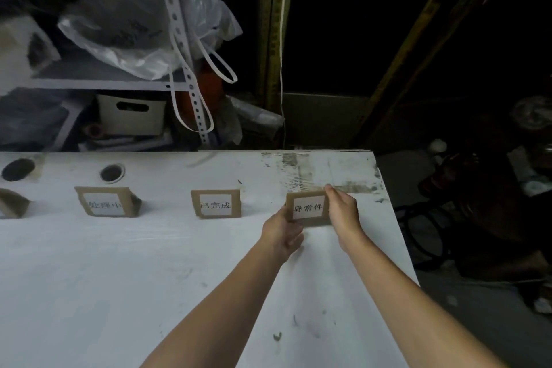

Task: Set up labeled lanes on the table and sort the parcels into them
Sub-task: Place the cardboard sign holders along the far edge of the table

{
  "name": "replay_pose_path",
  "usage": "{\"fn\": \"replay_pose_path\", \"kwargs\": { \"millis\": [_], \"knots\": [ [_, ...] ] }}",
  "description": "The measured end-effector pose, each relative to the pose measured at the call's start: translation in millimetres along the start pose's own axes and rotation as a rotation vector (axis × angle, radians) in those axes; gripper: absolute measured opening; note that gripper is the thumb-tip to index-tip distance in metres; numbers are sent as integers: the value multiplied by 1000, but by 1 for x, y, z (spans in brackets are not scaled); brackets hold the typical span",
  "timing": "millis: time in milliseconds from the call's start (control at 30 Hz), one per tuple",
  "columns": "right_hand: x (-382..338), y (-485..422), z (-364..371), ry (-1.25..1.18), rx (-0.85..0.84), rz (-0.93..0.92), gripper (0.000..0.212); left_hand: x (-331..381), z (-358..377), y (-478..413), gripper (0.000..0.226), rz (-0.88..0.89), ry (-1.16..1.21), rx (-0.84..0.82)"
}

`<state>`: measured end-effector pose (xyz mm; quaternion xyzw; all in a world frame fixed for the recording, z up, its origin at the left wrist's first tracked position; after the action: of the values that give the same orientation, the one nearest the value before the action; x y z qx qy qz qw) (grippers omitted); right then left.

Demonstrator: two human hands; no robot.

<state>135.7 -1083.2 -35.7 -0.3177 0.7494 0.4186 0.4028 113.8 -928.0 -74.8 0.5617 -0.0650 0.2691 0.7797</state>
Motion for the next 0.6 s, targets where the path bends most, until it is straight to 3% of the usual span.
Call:
{"fn": "replay_pose_path", "kwargs": {
  "millis": [133,600],
  "knots": [
    [7,-10,-3,-2,-21,4,35,-4,2,-22,39,13,-92,13],
    [12,-20,-19,89,-63,0,28,10,-2,-28,39,69,-441,144]
  ]
}}
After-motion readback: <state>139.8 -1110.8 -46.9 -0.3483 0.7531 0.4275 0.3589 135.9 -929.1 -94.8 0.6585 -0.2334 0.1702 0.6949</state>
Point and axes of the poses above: each hand's wrist, its own y-axis away from the middle knuckle, its own z-axis out of the palm, x = y × z, the point moved 7 cm from there along -y, towards the middle knuckle, and after that the axes turned 3 degrees about -z, right-handed, at the moved point
